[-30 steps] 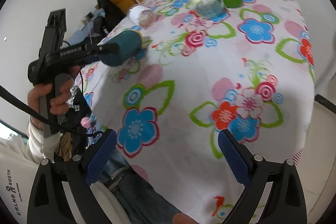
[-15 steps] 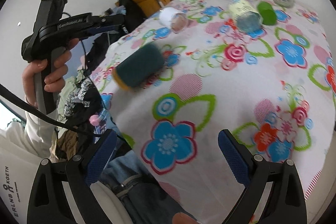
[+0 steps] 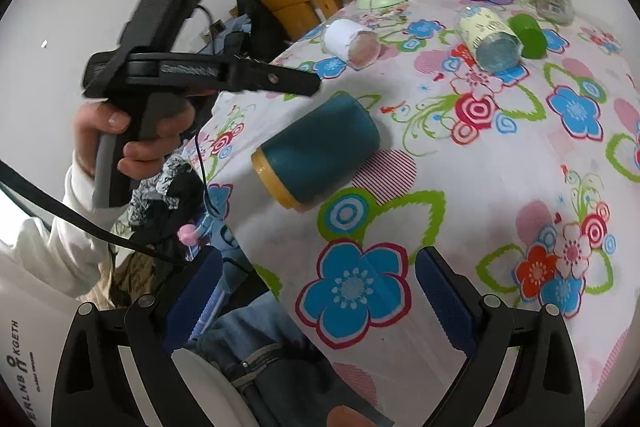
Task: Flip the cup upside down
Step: 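Grasp the lying teal cup with the left gripper and lift it, then rotate the teal cup rim-down with the left gripper and set it down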
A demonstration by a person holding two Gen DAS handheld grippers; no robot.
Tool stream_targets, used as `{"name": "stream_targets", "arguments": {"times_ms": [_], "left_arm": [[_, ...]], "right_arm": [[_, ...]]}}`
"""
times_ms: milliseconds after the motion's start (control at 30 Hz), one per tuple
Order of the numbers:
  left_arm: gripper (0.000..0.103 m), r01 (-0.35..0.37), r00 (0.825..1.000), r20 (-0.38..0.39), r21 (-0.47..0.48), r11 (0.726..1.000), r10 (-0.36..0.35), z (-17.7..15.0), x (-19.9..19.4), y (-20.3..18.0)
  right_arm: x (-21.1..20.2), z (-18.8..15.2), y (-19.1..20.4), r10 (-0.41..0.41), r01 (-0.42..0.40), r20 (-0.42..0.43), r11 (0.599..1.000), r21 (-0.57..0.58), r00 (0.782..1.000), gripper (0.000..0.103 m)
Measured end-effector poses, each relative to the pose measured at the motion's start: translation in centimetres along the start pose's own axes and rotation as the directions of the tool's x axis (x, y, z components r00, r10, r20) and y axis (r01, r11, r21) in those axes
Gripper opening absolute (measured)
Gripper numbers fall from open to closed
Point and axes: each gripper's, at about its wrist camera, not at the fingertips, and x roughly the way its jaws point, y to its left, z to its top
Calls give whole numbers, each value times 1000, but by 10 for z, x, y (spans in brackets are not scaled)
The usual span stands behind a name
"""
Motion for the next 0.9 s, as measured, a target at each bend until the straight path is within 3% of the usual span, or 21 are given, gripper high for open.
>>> {"name": "stream_targets", "arguments": {"times_ms": [233,333,467,533,700,900], "left_arm": [[89,21,988,-154,129,991,0,7,43,-19],[85,-15,985,-170,150,989,41,4,52,-20],[70,-42,977,-200,156,987,73,2,57,-17],[70,-46,976,-203,166,985,79,2,59,-18],[70,-33,980,-187,168,985,64,4,57,-20],[69,-25,1000,17,133,991,22,7,15,-18]], "right_arm": [[-6,-12,-13,-11,11,6,998,63,1000,98],[-8,-14,-17,-9,8,11,997,79,1000,98],[-5,-15,-19,0,-1,12,996,86,1000,98],[-4,-15,-18,5,-6,13,996,84,1000,98],[-4,-12,-16,9,-10,20,997,77,1000,98],[-4,-10,-14,7,-9,31,997,72,1000,98]]}}
